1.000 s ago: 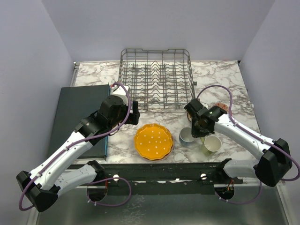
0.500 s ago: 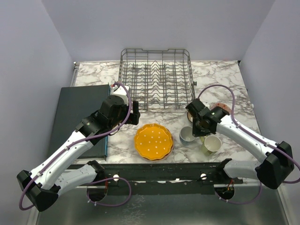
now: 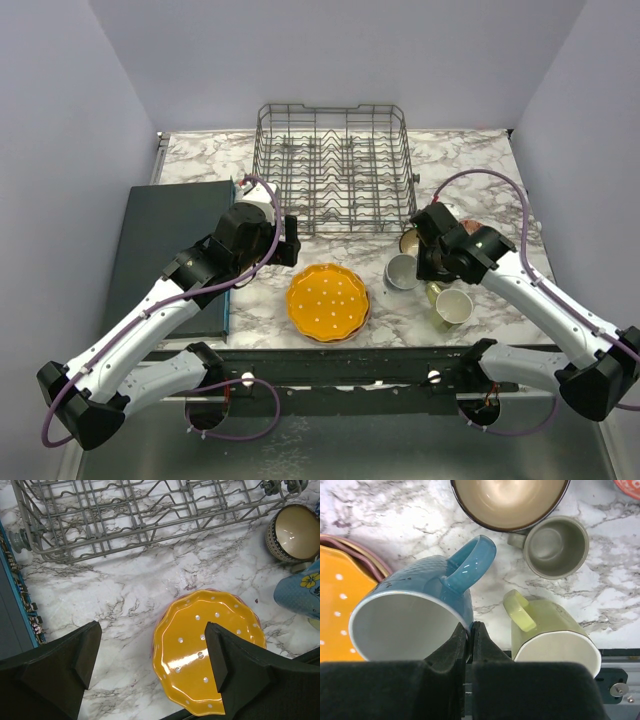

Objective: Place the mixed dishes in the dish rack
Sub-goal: Pick up the cup at the center of the board.

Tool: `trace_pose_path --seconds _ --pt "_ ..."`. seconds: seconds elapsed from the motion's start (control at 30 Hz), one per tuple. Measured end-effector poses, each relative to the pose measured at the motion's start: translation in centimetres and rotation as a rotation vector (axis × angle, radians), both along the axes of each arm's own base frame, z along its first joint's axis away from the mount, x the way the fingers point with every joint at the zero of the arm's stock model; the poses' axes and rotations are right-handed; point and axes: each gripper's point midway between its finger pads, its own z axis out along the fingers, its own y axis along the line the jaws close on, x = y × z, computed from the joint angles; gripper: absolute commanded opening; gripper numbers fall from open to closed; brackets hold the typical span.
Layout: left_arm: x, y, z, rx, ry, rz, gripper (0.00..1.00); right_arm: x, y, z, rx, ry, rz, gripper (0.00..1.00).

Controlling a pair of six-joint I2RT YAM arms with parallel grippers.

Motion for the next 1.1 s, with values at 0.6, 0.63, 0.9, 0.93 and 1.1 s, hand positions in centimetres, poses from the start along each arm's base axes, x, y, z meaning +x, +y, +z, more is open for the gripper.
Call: trace_pose_path --seconds 0.6,0.63,0.9,0.93,1.1 --pt "-2.1 -4.2 1.1 -0.244 0.122 -0.096 0.99 1.6 3.1 5.1 0.2 -0.189 0.115 0.01" --pt "-2.3 -4.5 1.3 -0.265 0.13 -0.105 0.99 1.6 3.4 5.4 0.216 -0.199 0.125 0.0" --pt "-3.5 -6.7 3.3 -0.424 0.188 -0.169 0.99 2.0 5.8 8.1 0.357 -0.291 0.207 0.01" --pt "-3.6 -6.9 3.7 -0.443 0.19 -0.18 0.99 2.0 6.1 8.5 0.377 -0.306 0.218 0.01" --pt "-2.7 -7.2 5.3 -0.555 0.209 -0.205 0.99 1.6 7.1 10.0 0.457 -0.357 0.275 0.0"
